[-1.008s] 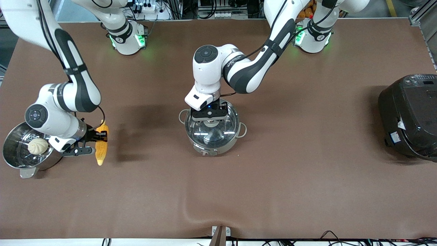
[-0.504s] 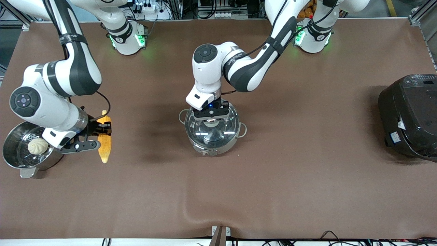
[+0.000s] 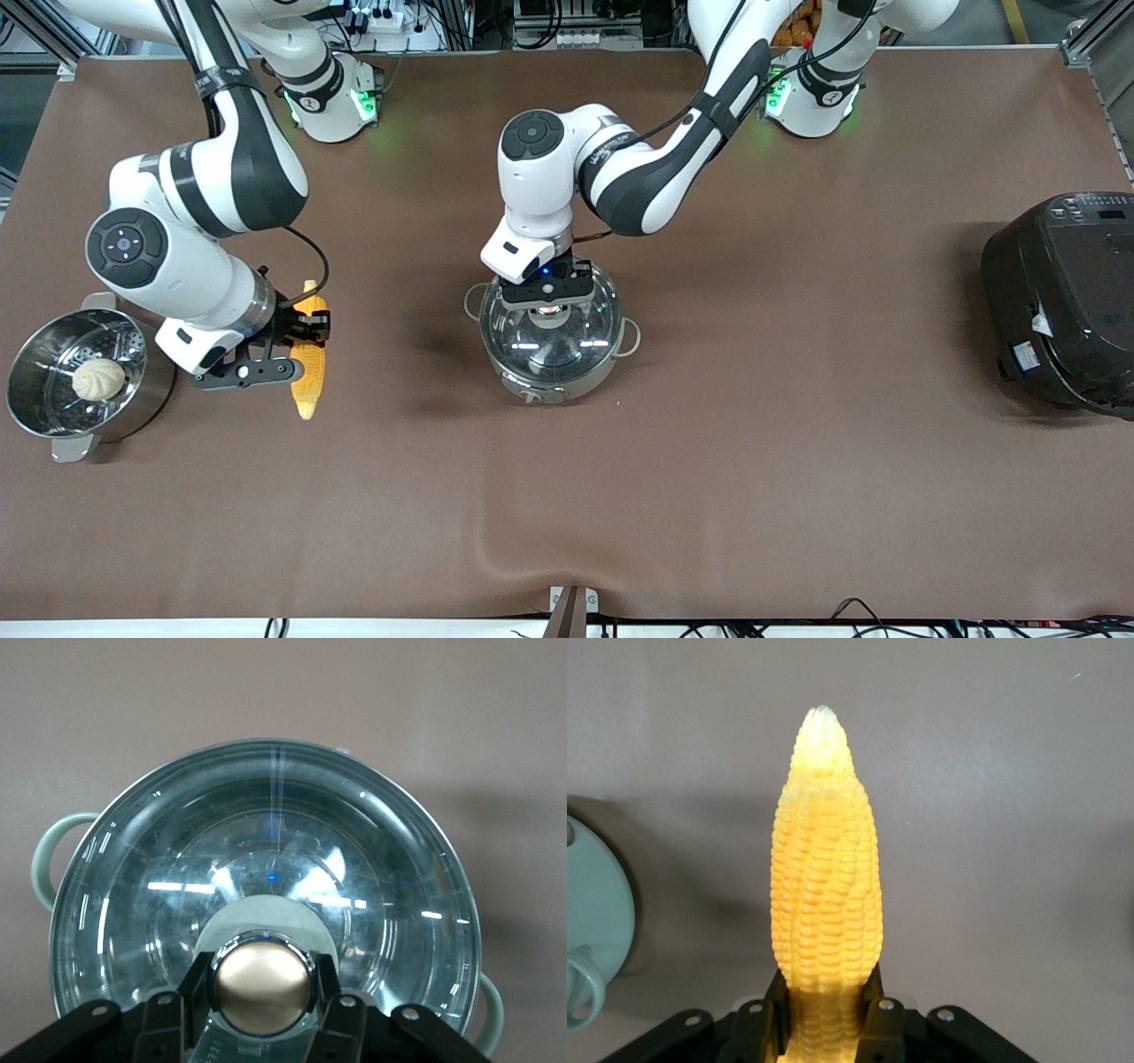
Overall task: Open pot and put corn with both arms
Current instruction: 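Lift the lid aside with the left gripper while the right gripper carries corn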
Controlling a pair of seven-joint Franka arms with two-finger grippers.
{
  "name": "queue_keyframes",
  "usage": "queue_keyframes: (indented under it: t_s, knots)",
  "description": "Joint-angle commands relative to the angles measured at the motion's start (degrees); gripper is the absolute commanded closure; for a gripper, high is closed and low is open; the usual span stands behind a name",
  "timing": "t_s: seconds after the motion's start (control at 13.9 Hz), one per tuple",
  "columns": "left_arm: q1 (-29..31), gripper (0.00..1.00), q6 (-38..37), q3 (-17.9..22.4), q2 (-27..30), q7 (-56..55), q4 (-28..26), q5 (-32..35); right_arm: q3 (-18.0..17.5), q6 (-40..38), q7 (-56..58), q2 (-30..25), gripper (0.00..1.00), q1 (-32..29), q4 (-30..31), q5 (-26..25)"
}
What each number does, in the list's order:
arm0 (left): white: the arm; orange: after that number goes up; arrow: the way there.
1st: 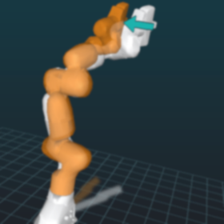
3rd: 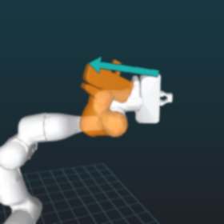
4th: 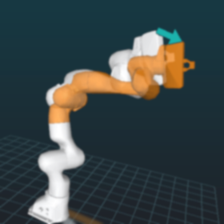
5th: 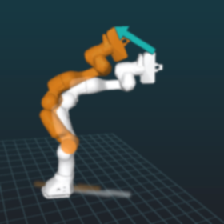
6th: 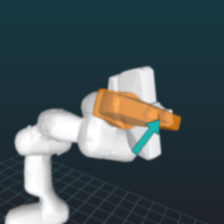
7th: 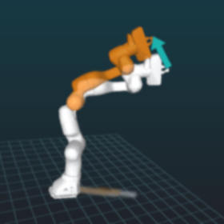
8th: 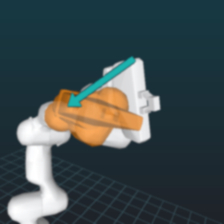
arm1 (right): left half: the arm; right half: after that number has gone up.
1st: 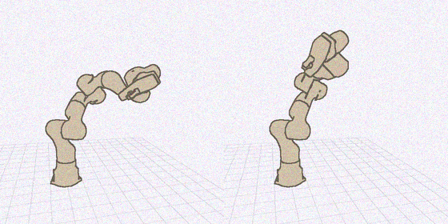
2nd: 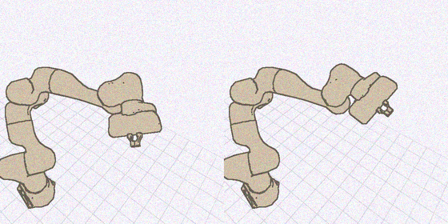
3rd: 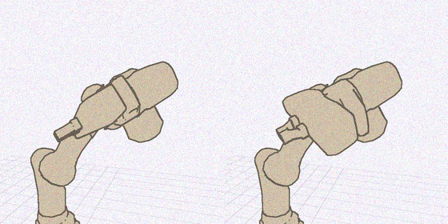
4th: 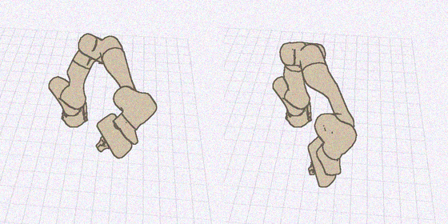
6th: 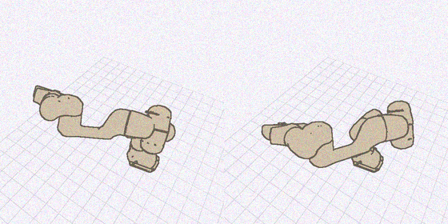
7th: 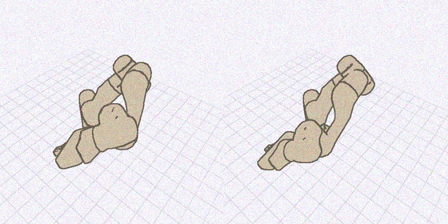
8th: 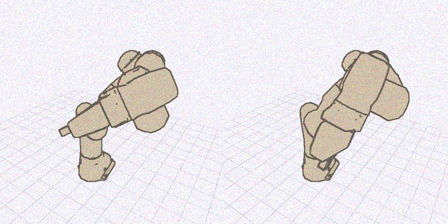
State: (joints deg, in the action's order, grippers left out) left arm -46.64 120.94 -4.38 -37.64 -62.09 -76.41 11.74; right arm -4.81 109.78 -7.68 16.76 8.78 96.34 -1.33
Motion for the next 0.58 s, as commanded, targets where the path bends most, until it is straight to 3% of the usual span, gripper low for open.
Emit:
queue_keyframes:
  t_s: [0.0,0.22,0.5]
  knots:
    - [1.28,1.00,-5.61,0.42,6.69,-0.93,-0.67,-0.67,-0.82,-2.28,-3.64,0.12,0.88,2.98,-4.21,0.01]
    - [5.66,1.00,-7.55,0.51,12.04,-1.02,-0.75,-0.67,-0.64,-2.91,-13.38,0.82,0.88,9.30,-5.90,-0.08]
    - [20.94,1.00,-13.44,0.42,15.67,1.43,-1.11,-1.28,-0.64,2.78,-31.04,5.81,0.88,22.21,-6.68,-0.61]
